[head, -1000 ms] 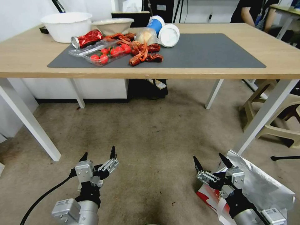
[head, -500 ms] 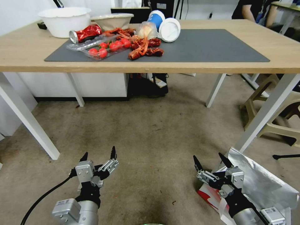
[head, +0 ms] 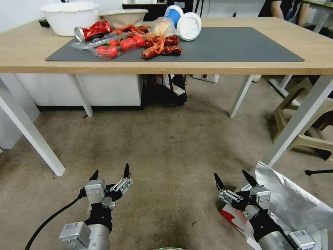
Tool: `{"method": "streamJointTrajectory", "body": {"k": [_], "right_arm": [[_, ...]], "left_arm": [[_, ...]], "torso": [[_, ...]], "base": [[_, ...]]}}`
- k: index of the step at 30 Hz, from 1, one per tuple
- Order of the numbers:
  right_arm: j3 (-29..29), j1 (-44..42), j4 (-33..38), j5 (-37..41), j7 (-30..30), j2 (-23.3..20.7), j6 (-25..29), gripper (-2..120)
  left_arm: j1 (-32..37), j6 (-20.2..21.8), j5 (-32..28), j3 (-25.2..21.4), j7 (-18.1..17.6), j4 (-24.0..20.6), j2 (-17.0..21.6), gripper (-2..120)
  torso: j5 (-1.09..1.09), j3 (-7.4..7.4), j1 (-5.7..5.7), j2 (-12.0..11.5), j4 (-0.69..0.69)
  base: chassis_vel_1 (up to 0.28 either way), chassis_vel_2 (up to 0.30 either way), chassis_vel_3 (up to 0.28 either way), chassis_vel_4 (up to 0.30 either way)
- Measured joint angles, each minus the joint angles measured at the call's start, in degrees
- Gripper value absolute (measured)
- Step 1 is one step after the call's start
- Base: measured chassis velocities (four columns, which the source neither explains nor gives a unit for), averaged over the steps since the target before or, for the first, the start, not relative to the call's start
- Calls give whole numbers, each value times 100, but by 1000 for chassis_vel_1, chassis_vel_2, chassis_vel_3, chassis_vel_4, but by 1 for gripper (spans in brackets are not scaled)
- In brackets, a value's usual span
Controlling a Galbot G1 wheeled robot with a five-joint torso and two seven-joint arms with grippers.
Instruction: Pick up the food delivery bag from the floor and place it on the table.
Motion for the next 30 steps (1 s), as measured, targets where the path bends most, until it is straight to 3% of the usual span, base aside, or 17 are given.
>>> {"method": "streamJointTrajectory", "body": {"k": [11,18,25,29,30], "right_arm": [[11,7,-43,26,4,-33,18,100],[206,123,-121,189,-61,-206,94,100],[747,440,-259,403,-320,-798,88,100],[1395,646,-551,624,-606,-1466,40,100],[1395,646,-551,624,-606,-1466,40,100]], "left_arm": [[-8,-31,17,4,25,30,-25,100],[-16,-298,-38,-34,290,139,-8,100],[-19,-362,-8,-50,314,137,-34,100],[-14,-397,5,-44,305,122,-60,100],[-14,-397,5,-44,305,122,-60,100]], "torso": [[0,0,-3,5,0],[0,0,-2,20,0],[1,0,2,32,-1],[2,0,3,39,0],[2,0,3,39,0]], "base": [[0,0,0,0],[0,0,0,0],[0,0,0,0],[0,0,0,0],[0,0,0,0]]}}
